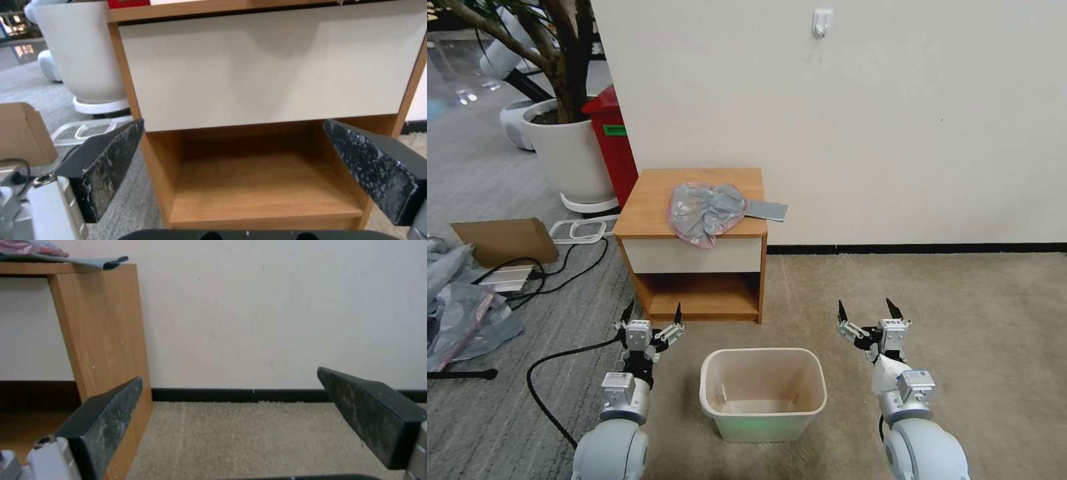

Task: Pick up the garbage bag from the table and place it over the trash can.

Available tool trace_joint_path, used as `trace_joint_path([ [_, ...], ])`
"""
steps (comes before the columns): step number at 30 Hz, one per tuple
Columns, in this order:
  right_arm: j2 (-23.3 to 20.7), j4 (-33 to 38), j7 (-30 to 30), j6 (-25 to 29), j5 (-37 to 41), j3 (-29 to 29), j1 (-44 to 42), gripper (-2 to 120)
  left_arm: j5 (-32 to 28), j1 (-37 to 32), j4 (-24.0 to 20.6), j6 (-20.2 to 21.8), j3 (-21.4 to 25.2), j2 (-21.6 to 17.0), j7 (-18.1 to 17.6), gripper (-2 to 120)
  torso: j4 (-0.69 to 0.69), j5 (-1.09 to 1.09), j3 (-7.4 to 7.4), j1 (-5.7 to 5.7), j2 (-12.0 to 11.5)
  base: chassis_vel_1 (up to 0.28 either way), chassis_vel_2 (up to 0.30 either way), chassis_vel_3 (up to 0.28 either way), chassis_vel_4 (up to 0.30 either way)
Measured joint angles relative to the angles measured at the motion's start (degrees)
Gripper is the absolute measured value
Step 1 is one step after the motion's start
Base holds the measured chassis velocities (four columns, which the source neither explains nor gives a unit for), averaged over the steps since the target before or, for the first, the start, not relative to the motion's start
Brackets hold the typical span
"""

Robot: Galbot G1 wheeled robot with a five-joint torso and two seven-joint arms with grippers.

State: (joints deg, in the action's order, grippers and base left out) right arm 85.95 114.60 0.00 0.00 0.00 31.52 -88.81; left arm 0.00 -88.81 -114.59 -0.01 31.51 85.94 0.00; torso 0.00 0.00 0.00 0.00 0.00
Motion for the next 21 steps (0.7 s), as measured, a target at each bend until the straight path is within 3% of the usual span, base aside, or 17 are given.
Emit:
trace_joint_path([
  [14, 0.0, 0.2, 0.0, 0.0, 0.0, 0.0, -0.1, 100, 0.0, -0.3, -0.4, 0.0, 0.1, -0.1, 0.0, 100, 0.0, 0.0, 0.0, 0.0, 0.0, 0.0, 0.0, 0.0, 0.0],
  [21, 0.9, 5.0, 0.2, -0.6, 0.2, -0.1, -2.4, 100, -2.3, -5.4, -7.5, 0.2, 2.6, -2.1, -0.7, 100, 0.0, -0.02, 0.0, 0.0, 0.0, 0.0, 0.0, 0.0, 0.0],
])
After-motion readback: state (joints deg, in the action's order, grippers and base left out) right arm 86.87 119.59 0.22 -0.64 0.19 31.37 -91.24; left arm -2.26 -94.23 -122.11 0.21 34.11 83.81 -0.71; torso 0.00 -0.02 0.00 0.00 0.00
